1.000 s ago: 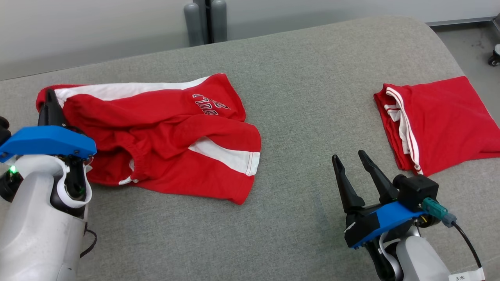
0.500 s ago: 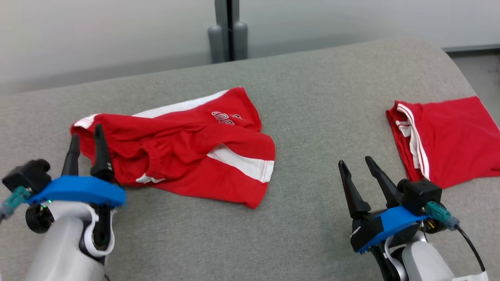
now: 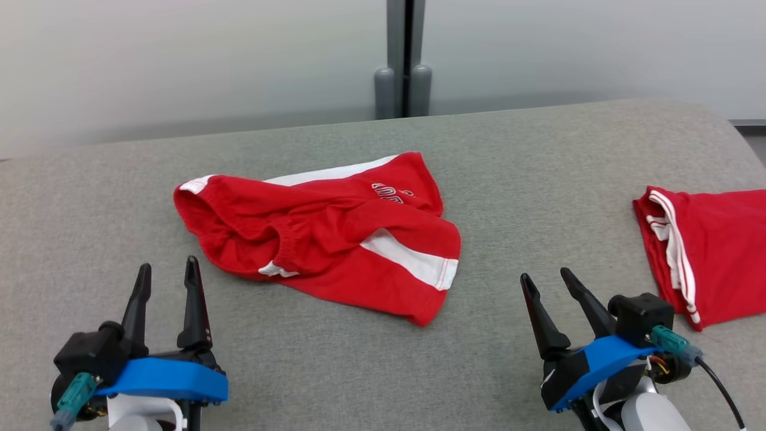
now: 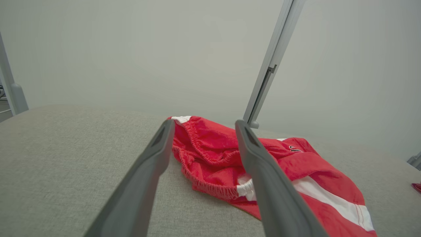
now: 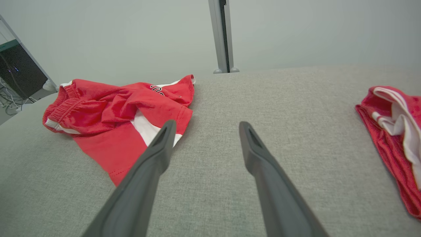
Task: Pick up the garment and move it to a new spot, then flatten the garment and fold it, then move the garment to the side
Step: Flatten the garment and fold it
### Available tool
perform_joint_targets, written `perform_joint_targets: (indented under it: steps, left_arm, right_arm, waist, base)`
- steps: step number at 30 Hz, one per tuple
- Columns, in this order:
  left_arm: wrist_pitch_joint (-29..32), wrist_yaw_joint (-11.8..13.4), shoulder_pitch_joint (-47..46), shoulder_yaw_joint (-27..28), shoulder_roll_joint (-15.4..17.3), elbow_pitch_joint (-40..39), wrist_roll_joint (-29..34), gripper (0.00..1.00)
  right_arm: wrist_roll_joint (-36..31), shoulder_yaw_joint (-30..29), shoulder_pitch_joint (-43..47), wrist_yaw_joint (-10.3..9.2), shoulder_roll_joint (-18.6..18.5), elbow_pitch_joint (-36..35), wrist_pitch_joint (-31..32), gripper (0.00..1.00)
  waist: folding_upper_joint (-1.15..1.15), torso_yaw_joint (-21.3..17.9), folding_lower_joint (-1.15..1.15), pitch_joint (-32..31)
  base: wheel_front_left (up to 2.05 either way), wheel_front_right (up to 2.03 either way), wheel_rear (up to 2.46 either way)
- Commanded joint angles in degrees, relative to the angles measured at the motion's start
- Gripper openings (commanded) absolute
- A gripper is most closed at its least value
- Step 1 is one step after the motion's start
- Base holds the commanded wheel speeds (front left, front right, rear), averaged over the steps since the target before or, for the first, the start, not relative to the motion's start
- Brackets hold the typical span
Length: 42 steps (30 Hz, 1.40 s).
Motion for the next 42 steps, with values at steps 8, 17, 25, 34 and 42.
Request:
perform_joint_targets:
  steps: [8,17,25,34,42]
  left_arm:
    - [-0.24,0.15,1.50,-0.02,-1.91,-2.90,0.89,1.00]
    - [-0.20,-1.33,-1.53,-2.19,-3.07,-1.50,1.91,1.00]
    - [-0.23,-2.48,-2.77,-1.61,-4.29,-0.05,1.98,1.00]
    - [-0.24,-2.76,-1.76,0.40,-4.72,-0.49,2.52,1.00]
    - [-0.24,-3.25,-1.15,1.40,-5.02,-0.88,2.60,1.00]
  right_arm:
    - [3.96,1.62,-7.33,0.04,-0.11,6.23,8.54,1.00]
    - [1.76,0.08,-17.74,0.04,-0.16,24.89,11.07,1.00]
    - [4.37,7.10,-21.85,0.11,0.15,33.77,11.53,0.00]
    - [-1.91,3.69,-23.18,0.03,-0.24,30.83,6.85,0.00]
    - [-15.04,-5.64,-17.42,0.03,-4.27,17.73,10.65,0.00]
  waist:
    - [0.00,4.36,0.00,2.63]
    - [0.00,9.63,0.00,4.74]
    - [0.00,11.14,0.00,5.66]
    - [0.00,8.23,0.00,4.87]
    - [0.00,5.67,0.00,3.73]
  base:
    - [0.00,0.00,0.00]
    - [0.00,0.00,0.00]
    - [0.00,0.00,0.00]
    - [0.00,0.00,0.00]
    - [0.00,0.00,0.00]
